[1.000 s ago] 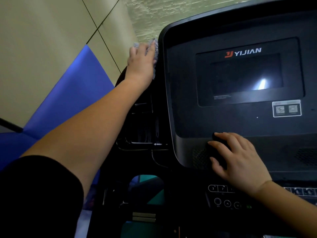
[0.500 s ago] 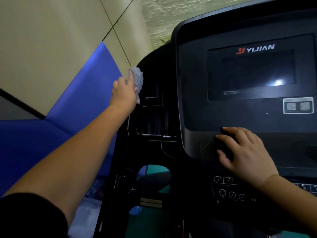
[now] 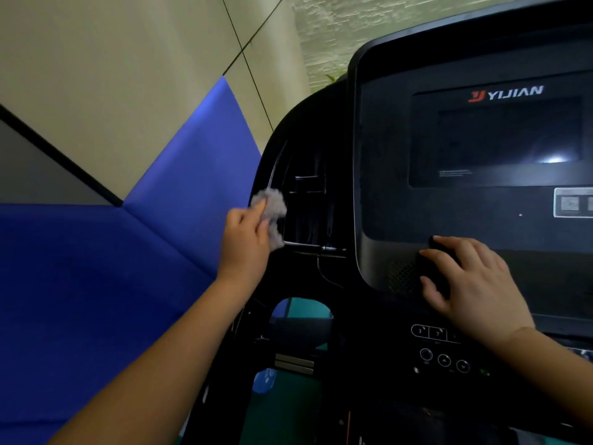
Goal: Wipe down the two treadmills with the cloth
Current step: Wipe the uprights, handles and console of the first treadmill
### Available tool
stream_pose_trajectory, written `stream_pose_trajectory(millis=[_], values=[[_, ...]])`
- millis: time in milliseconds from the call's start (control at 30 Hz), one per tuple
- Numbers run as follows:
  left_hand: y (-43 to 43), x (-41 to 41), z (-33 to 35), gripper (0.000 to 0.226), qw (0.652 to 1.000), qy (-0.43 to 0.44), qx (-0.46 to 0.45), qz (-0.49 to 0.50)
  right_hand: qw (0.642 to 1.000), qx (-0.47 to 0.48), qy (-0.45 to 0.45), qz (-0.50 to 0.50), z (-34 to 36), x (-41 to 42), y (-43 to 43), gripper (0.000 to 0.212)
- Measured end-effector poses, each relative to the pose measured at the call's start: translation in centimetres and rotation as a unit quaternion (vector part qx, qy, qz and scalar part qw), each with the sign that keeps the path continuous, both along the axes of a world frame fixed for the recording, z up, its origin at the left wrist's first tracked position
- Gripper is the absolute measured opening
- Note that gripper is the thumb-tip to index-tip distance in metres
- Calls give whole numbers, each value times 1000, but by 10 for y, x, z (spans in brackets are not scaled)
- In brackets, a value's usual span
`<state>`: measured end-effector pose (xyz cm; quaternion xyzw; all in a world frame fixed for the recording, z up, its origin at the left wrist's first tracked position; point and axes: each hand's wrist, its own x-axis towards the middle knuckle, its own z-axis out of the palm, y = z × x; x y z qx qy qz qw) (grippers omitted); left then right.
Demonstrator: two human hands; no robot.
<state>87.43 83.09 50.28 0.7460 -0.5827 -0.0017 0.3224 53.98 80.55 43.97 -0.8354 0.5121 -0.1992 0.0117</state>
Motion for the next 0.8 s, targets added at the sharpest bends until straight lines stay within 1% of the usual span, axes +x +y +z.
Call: stream_pose_trajectory(millis=[67,167,200,267,300,333,367,433,500,533,600,633,700,733,767,800], values=[[-32,-12,12,42,998,-7,-48,-26,1000,6,2,1,0,0,0,50],[-94,-25,3,42,1000,10,-15,-21,1000,9,2,-1,0,-1,0,49],[-110,-28,-5,39,1000,16,2,-3,1000,9,1,-1,-1,0,0,49],[-130,-36,-18,30,997,54,-10,48,1000,10,1,-2,-2,0,-1,49],[-140,-39,-22,31,995,60,-40,75,1000,12,1,-4,-3,0,-2,48],[-147,-40,-23,33,994,33,-69,83,1000,11,0,-5,-3,-1,-2,48],[-151,-39,-21,34,994,25,-81,65,1000,7,-1,-4,-3,0,-1,48],[-170,-40,-10,30,997,-2,-77,9,1000,0,-6,-4,-3,0,-1,47],[-191,-40,0,27,996,-37,-59,-62,1000,-6,-5,-2,-3,1,-2,47],[-197,-41,3,30,993,-71,-39,-87,1000,-7,-5,-2,-3,1,-2,47],[-200,-45,9,39,987,-112,-14,-110,1000,-8,-6,-4,-2,1,-2,47],[-200,-45,8,40,987,-120,-11,-108,1000,-9,-4,-5,-2,1,-2,48],[-193,-39,8,39,985,-116,-5,-126,1000,-7,0,-6,-2,2,-1,48],[-187,-36,5,45,984,-113,4,-139,1000,-5,-1,-5,-2,1,-1,48],[-178,-34,2,47,983,-92,4,-160,1000,-3,-2,-4,-2,1,-1,48],[-165,-35,-1,39,985,-37,14,-170,1000,-2,-2,-3,-2,1,-1,48]])
